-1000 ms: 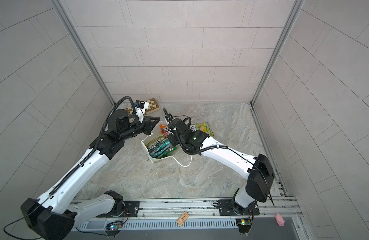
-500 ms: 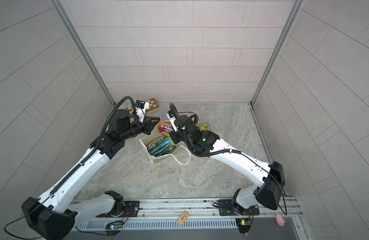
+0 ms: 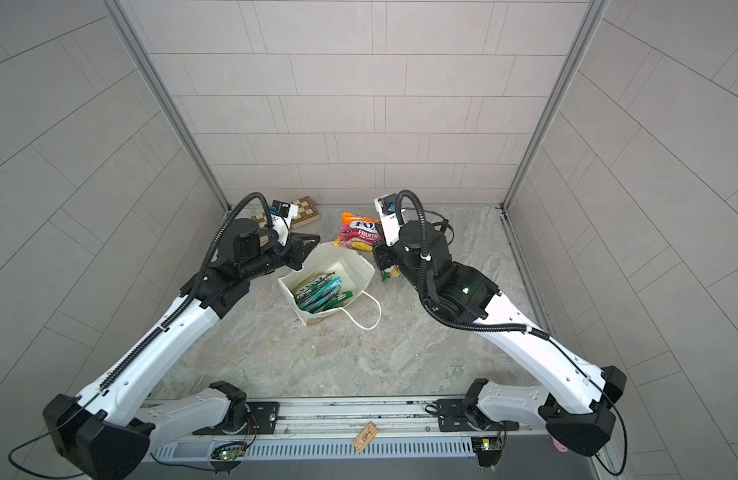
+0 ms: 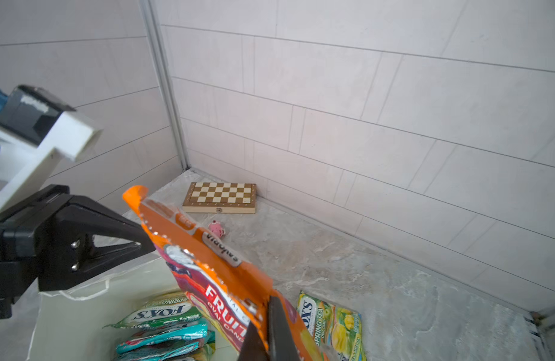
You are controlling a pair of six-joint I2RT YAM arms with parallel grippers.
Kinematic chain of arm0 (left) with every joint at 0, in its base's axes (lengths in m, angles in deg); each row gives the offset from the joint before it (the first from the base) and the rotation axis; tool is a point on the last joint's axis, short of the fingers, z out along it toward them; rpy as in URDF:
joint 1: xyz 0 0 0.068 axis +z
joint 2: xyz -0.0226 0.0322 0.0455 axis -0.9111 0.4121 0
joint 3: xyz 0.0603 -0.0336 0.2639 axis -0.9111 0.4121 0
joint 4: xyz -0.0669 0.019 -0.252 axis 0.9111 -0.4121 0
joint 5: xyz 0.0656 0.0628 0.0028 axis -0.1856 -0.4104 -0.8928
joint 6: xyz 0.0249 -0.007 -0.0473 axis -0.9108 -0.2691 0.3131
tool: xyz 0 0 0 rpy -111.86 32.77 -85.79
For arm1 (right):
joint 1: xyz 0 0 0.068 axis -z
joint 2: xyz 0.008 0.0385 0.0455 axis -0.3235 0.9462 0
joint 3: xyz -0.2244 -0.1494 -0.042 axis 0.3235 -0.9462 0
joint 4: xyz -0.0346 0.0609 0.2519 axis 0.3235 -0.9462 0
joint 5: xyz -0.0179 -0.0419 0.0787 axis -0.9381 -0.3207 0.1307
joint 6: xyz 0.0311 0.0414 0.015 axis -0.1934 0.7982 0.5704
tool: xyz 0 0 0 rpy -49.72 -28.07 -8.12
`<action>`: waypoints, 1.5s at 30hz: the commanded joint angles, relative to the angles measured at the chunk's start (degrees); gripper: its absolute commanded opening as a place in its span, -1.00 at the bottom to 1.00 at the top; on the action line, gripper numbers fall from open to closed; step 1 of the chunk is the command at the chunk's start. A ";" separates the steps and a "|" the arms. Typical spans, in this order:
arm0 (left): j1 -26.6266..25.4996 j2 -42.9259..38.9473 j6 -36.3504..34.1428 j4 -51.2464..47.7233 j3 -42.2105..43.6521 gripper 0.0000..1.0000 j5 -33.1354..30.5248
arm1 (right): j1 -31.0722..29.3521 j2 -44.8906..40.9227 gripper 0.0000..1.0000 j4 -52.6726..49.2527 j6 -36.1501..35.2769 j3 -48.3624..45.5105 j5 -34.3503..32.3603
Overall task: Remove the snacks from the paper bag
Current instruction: 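Lift the orange packet out of the bag with the right gripper, then lower the orange packet beside the Spring Tea packet and open the right gripper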
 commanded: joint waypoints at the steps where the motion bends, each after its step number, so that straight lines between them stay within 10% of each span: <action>1: -0.12 -0.21 -0.42 1.49 -1.62 -1.00 1.04 | 2.24 -3.27 -1.00 2.39 -1.10 1.34 -4.00; 18: -0.12 -0.12 -0.61 1.38 -1.68 -1.00 0.99 | 32.19 -4.22 -1.00 -2.63 7.38 -8.43 9.78; 45: -0.10 -0.19 -0.78 1.14 -1.81 -1.00 1.04 | 53.98 29.68 -1.00 19.35 15.27 -13.14 43.50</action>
